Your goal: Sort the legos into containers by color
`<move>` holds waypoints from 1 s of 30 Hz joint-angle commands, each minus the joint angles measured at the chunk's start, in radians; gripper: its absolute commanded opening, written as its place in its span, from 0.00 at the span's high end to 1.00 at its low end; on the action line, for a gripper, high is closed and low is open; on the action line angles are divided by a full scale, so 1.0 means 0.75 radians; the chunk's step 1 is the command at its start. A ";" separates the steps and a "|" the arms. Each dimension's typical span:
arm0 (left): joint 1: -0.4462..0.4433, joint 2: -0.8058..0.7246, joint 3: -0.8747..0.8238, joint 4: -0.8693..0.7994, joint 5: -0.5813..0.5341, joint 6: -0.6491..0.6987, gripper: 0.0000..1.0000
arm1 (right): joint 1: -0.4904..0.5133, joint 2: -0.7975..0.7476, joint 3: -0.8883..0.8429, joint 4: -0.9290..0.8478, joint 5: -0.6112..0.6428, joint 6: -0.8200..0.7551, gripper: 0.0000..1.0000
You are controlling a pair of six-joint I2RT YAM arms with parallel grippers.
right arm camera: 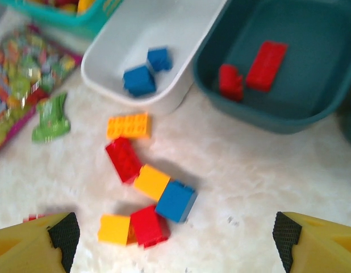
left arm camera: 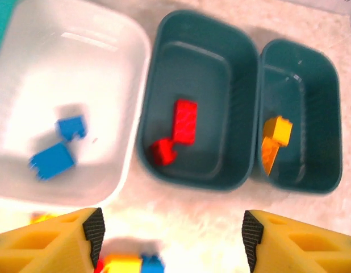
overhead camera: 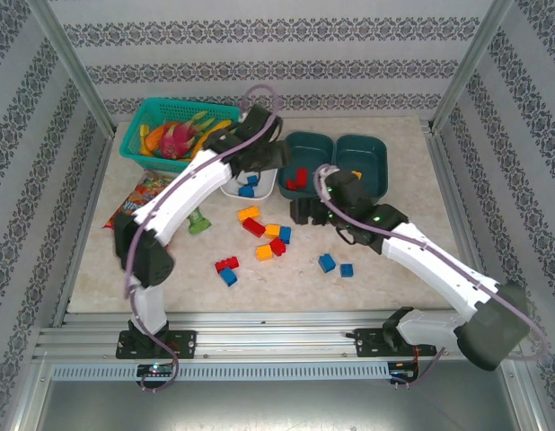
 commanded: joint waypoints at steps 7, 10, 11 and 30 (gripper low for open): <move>0.017 -0.794 -0.978 0.315 0.093 -0.063 0.24 | 0.174 0.238 0.046 -0.212 -0.085 0.043 0.13; 0.017 -0.988 -1.167 0.269 0.115 -0.129 0.24 | 0.180 0.275 0.031 -0.224 -0.127 0.044 0.16; 0.017 -1.038 -1.209 0.251 0.114 -0.145 0.24 | 0.190 0.285 0.034 -0.237 -0.122 0.039 0.16; 0.017 -1.337 -1.339 0.204 0.086 -0.155 0.23 | 0.281 0.698 0.374 -0.352 -0.300 1.234 0.09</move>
